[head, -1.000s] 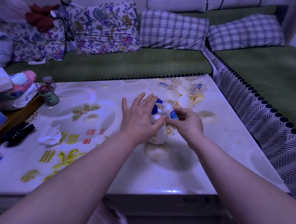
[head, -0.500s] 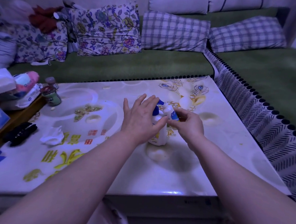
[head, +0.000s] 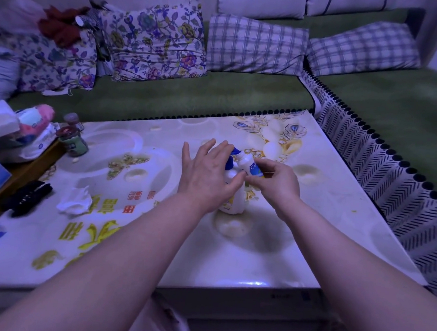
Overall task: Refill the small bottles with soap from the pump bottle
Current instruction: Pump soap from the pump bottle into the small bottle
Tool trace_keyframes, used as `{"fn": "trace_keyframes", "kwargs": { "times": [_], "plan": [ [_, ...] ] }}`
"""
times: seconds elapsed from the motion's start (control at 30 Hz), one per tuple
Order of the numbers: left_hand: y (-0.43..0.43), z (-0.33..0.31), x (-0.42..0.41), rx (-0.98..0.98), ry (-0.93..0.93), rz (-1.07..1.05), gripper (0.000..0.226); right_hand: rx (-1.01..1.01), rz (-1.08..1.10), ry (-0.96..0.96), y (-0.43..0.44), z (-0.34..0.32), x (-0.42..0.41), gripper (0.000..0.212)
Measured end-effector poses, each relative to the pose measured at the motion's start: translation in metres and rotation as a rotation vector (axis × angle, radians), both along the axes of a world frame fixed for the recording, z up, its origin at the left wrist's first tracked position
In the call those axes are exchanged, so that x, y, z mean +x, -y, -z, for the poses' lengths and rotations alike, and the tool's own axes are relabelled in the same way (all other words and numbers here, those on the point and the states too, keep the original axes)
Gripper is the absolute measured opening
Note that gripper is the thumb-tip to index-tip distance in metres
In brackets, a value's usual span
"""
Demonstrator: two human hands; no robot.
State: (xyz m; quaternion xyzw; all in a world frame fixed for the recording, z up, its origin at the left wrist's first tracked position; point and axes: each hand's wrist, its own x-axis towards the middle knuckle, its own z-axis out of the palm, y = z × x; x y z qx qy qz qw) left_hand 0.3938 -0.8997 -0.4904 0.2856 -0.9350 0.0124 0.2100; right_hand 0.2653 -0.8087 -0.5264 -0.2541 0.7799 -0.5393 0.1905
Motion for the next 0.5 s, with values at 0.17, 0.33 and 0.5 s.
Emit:
{"fn": "trace_keyframes", "kwargs": {
  "times": [0.17,0.33,0.5],
  "plan": [
    [-0.0014,0.0041,0.0014,-0.007,0.033,-0.003,0.060,0.031,0.015,-0.017,0.0003,0.0002,0.0001,0.041],
    [0.0008,-0.0010,-0.0022,0.036,0.029,0.000,0.064,0.030,0.019,-0.024,-0.0011,0.0000,0.0017,0.037],
    [0.0031,-0.0016,-0.0003,0.056,-0.013,0.037,0.060,-0.004,0.010,-0.016,-0.0017,0.0004,0.0025,0.038]
  ]
}}
